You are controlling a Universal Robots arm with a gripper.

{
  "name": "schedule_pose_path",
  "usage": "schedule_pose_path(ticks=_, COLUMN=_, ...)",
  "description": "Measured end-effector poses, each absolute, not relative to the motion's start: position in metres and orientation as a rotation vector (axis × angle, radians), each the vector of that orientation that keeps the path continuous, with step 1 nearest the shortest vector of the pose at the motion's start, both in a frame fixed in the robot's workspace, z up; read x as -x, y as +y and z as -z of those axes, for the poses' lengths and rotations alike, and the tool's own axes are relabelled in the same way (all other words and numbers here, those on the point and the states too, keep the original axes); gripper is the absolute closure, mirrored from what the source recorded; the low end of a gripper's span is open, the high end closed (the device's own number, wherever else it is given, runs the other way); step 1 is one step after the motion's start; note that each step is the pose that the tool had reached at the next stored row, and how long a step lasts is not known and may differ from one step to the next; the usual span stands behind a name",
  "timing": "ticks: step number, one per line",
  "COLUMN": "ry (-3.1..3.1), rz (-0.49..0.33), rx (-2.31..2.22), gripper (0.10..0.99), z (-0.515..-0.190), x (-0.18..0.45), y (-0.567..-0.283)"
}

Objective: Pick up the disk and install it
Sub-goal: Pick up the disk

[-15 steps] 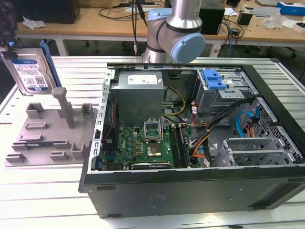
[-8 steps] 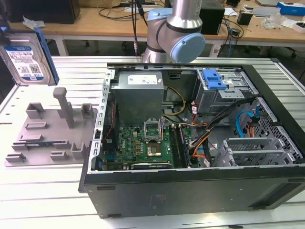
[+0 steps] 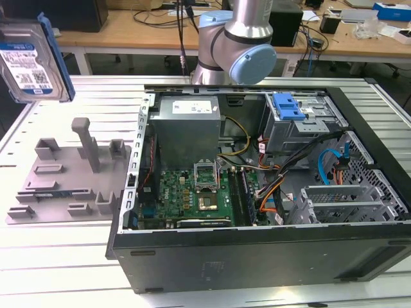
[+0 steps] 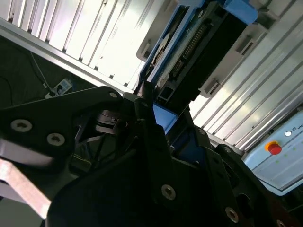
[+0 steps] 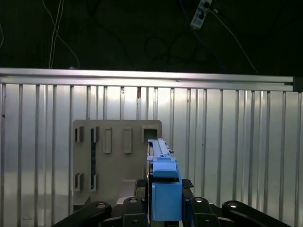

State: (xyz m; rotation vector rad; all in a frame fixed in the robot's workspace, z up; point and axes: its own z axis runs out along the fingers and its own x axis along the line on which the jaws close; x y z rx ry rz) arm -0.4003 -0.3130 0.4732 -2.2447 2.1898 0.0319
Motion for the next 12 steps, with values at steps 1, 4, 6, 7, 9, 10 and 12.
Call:
schedule_pose_path(ticks=1, ry=2.19, rz=-0.032, rx=2.244, gripper=0.718, z=-0.48, x=0.4003, y=-0.313)
schedule_pose_path(ticks=4, ry=2.189, rz=-0.031, rx=2.244, gripper=0.718, z=-0.4843, x=0.4003, y=-0.313)
schedule_pose_path(ticks=6, ry=2.19, rz=-0.031, rx=2.244, gripper=0.718, z=-0.4845, x=0.4003, y=-0.313)
schedule_pose_path(ticks=7, ry=2.19, rz=-0.032, rx=2.245, gripper=0.718, z=-0.4846, x=0.4004, y=-0.3131)
schedule_pose_path(ticks=9, ry=2.19, rz=-0.032, rx=2.245, gripper=0.718, z=-0.4846, x=0.4005, y=-0.313)
schedule_pose_path(ticks=10, ry=2.19, rz=-0.031, rx=2.244, gripper=0.718, z=-0.4845, x=0.4005, y=-0.313)
schedule_pose_path(ticks=12, ry=2.19, rz=-0.031, rx=2.244, gripper=0.718, z=-0.4851, x=0.3995, y=-0.3134)
